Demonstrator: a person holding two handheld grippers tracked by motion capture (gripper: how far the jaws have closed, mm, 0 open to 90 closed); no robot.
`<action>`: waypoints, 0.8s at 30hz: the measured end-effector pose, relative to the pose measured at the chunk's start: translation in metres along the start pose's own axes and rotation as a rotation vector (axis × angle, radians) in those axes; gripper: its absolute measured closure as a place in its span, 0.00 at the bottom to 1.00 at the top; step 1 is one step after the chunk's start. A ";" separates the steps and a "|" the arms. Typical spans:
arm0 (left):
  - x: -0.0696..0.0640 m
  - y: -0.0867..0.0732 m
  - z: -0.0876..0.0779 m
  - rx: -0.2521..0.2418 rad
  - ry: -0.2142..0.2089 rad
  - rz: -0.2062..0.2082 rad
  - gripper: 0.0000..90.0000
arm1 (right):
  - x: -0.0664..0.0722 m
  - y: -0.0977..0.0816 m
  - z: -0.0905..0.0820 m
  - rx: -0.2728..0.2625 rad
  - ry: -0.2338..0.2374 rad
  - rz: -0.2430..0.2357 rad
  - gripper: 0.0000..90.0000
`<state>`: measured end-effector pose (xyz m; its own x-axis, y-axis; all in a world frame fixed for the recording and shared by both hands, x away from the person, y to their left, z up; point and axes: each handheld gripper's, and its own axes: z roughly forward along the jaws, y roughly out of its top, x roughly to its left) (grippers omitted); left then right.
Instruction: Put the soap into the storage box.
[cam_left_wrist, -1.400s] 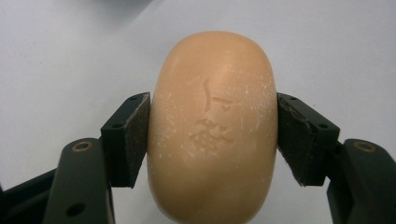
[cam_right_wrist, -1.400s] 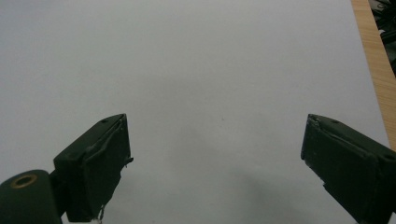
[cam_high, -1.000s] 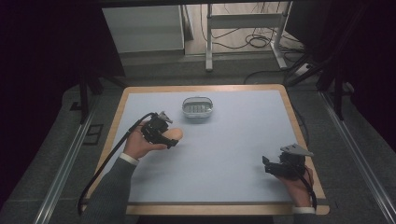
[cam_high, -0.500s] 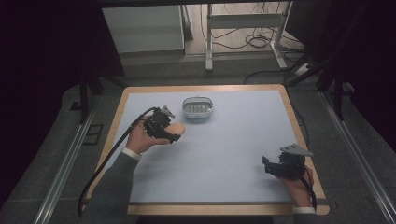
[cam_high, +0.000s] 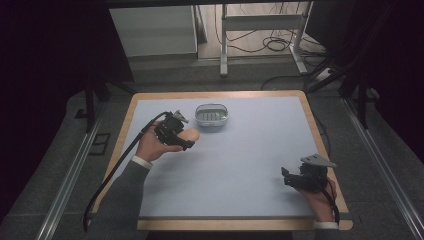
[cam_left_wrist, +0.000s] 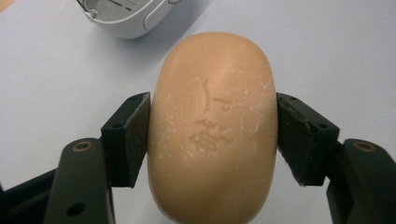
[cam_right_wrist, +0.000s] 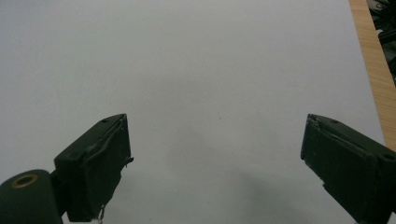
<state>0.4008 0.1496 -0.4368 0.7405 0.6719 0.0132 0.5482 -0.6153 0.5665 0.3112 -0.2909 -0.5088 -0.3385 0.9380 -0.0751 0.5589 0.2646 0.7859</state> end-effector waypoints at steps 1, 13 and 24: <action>0.001 0.001 0.000 -0.004 0.000 -0.005 0.36 | 0.000 0.000 0.000 0.002 -0.002 -0.001 0.09; 0.004 0.012 0.001 -0.007 0.008 0.003 0.36 | 0.000 0.000 -0.001 -0.004 -0.006 0.000 0.09; 0.007 0.021 0.003 -0.004 0.009 0.003 0.36 | -0.001 0.000 -0.001 -0.004 -0.008 0.000 0.10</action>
<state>0.4190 0.1399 -0.4270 0.7385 0.6739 0.0221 0.5446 -0.6155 0.5697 0.3108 -0.2922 -0.5081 -0.3321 0.9399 -0.0799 0.5556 0.2634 0.7886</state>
